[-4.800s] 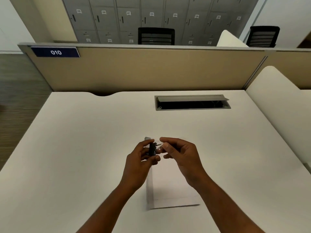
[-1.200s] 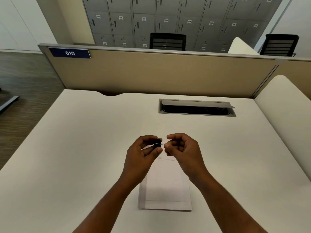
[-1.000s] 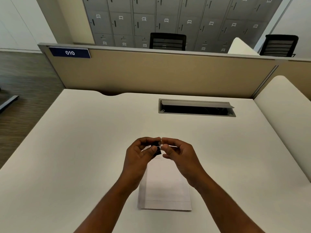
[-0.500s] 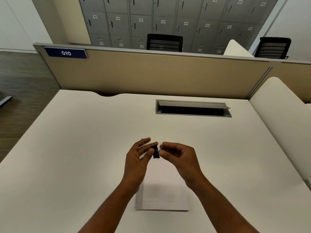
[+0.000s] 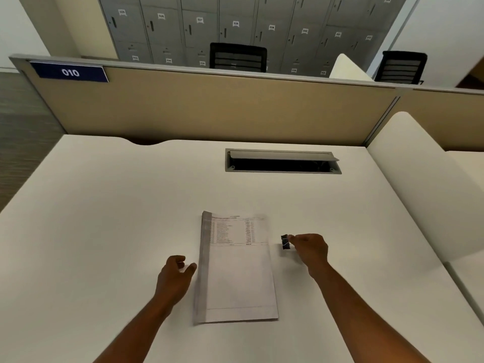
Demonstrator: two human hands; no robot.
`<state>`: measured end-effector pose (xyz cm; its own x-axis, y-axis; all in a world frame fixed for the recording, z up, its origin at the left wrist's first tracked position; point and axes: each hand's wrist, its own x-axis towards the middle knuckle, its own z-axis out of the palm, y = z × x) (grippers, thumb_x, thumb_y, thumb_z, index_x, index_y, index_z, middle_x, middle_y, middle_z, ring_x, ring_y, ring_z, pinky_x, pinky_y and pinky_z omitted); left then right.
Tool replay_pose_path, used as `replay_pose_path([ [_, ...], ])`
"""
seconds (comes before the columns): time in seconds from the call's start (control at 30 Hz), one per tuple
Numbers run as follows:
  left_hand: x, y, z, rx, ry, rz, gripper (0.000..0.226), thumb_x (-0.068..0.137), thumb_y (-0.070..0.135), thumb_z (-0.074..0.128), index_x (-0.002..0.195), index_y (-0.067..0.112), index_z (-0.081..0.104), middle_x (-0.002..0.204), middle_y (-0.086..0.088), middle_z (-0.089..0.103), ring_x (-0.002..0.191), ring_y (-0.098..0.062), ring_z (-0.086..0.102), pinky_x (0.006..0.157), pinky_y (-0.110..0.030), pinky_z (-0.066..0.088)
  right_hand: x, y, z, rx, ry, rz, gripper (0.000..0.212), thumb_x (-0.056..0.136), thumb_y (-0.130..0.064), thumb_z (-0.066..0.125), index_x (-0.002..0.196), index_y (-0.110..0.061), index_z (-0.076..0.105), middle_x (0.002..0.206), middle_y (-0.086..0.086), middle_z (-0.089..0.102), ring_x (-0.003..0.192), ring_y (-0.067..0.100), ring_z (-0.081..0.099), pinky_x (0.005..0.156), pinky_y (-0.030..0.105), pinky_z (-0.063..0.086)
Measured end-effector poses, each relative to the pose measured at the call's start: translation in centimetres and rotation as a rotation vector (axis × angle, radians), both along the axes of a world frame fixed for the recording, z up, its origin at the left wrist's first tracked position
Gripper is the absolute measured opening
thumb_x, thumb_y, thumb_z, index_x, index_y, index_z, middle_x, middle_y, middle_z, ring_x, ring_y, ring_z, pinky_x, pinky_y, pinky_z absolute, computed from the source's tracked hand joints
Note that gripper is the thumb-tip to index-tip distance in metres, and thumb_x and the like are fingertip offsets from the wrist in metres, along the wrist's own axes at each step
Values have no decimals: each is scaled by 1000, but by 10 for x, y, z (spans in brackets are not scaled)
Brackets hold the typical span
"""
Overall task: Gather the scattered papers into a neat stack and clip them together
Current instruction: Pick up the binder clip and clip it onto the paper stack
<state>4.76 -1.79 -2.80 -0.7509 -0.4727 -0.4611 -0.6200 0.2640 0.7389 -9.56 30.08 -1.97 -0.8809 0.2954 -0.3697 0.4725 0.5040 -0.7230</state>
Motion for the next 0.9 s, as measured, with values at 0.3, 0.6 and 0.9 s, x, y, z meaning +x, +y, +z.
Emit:
replay_pose_path([
  [0.3,-21,7,-7,-17,-48,59,43,92,35,65,129,15,54,120,-6,67,94,-16,53,81,-30,42,13,0,-15,91,-47,-32,31,92,-39,66,107,-12,74,110,6,74,107,28,67,89,35,51],
  [0.6,-31,7,-14,-34,-59,31,45,92,33,66,131,14,55,124,-7,65,98,-20,55,82,-32,44,92,-34,-24,209,402,201,28,88,-11,69,107,-31,73,107,-11,58,94,13,63,80,30,52],
  [0.9,-40,10,-12,367,-37,135,60,90,21,71,143,9,45,117,-13,63,106,-29,59,91,-40,50,98,-38,-54,319,215,510,43,95,-26,65,138,-30,63,139,-8,48,121,14,51,99,23,44],
])
